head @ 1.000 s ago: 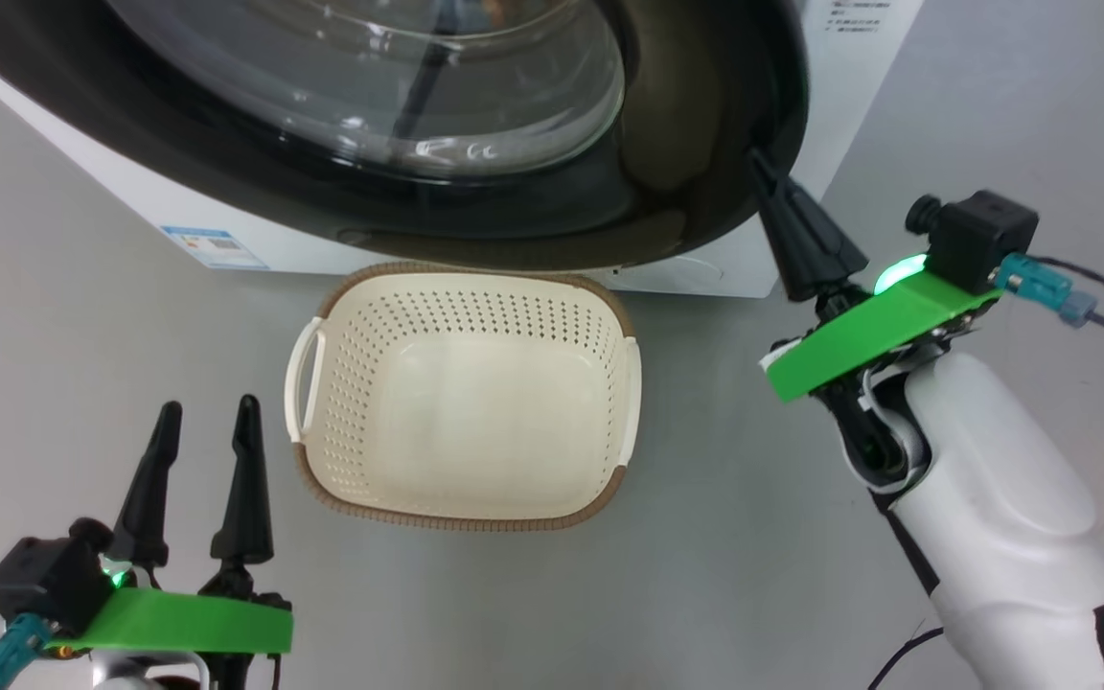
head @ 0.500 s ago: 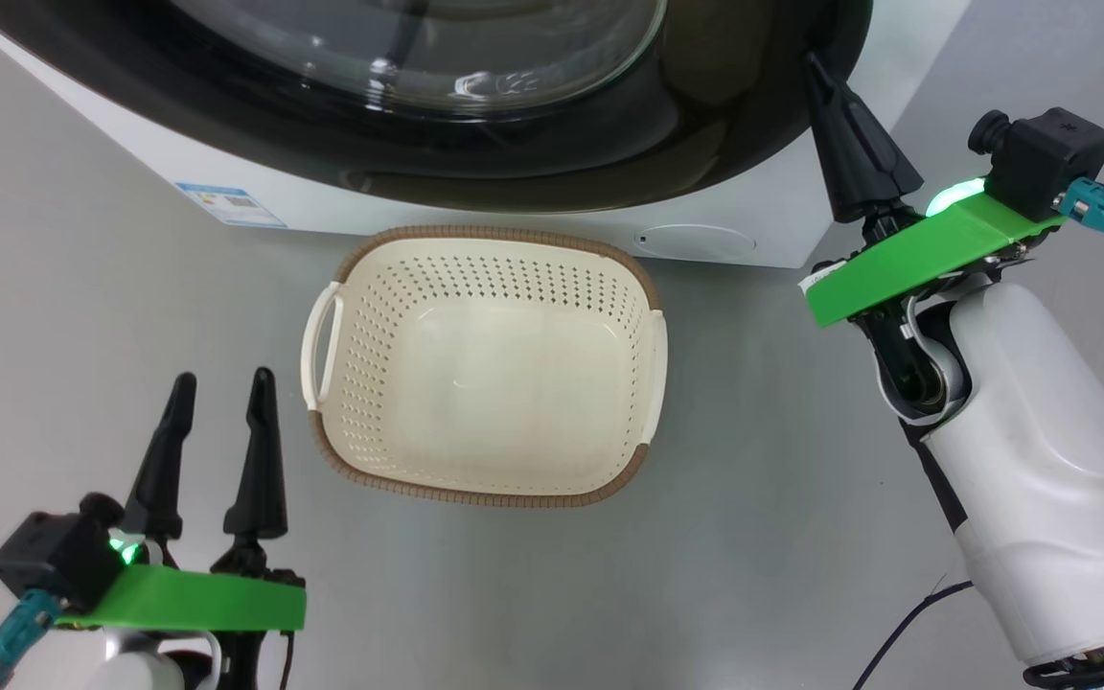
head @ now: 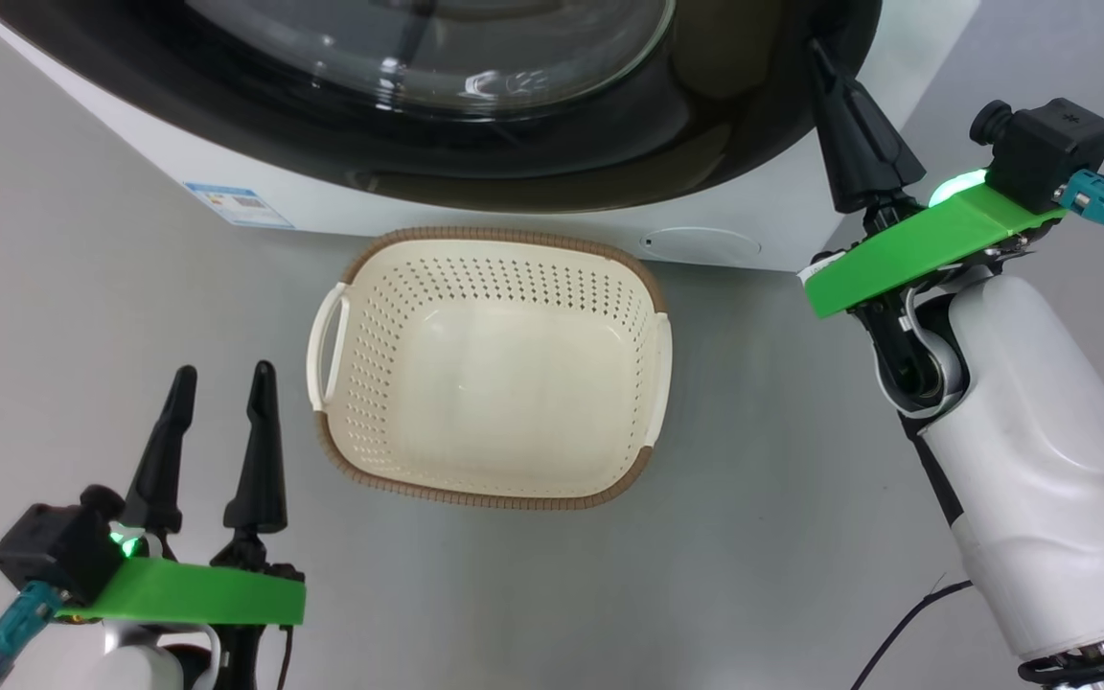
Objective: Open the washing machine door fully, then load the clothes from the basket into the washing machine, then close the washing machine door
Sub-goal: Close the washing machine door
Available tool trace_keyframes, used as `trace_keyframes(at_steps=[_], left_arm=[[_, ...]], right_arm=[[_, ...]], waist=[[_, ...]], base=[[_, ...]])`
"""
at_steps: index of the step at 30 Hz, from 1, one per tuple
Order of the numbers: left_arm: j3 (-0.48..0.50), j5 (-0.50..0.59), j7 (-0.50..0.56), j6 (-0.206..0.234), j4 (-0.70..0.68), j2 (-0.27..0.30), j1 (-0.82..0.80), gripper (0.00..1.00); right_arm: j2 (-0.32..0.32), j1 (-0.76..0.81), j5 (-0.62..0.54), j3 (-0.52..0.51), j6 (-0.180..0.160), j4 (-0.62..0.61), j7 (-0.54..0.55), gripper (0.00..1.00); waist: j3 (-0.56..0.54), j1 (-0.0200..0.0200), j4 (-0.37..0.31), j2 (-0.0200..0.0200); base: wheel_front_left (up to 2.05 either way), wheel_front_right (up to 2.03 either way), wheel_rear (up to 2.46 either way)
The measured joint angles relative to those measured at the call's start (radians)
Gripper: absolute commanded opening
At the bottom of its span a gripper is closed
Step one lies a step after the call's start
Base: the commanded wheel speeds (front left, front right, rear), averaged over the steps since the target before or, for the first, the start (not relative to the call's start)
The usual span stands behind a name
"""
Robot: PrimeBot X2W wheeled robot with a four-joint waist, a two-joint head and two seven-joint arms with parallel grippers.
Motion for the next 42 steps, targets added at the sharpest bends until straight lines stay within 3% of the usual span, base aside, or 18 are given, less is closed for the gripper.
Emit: trace_keyframes(at_steps=[2, 5, 6, 7, 25, 42], left_arm=[[0.0, 0.0, 0.0, 0.0, 0.006, 0.003, 0.001, 1.0], [0.001, 0.0, 0.0, 0.0, 0.015, 0.005, 0.002, 1.0], [0.001, 0.0, 0.0, 0.0, 0.02, 0.005, 0.003, 1.0], [0.002, 0.0, 0.0, 0.0, 0.025, 0.007, 0.005, 1.0], [0.018, 0.004, 0.0, 0.0, 0.099, 0.051, 0.054, 1.0], [0.067, 0.014, 0.0, 0.0, 0.131, 0.083, 0.121, 1.0]], right_arm=[[-0.001, 0.004, 0.003, 0.006, -0.001, 0.0, 0.0, 0.11], [-0.002, 0.017, 0.009, 0.026, -0.001, -0.002, 0.0, 0.5], [-0.002, 0.024, 0.009, 0.031, -0.001, -0.003, 0.0, 0.82], [-0.003, 0.034, 0.009, 0.037, -0.001, -0.004, 0.0, 1.0], [-0.003, 0.232, 0.034, 0.057, -0.001, 0.0, 0.0, 1.0], [-0.026, 0.386, 0.036, 0.026, -0.001, -0.005, 0.0, 1.0]], waist=[[-0.01, 0.0, -0.003, 0.0], [-0.025, 0.0, -0.01, 0.0], [-0.03, 0.0, -0.013, 0.0], [-0.035, 0.0, -0.016, 0.0], [-0.152, 0.0, -0.096, 0.0], [-0.255, 0.0, -0.213, 0.0]], base=[[0.0, 0.0, 0.0], [0.0, 0.0, 0.0], [0.0, 0.0, 0.0], [0.0, 0.0, 0.0], [0.0, 0.0, 0.0], [0.0, 0.0, 0.0]])
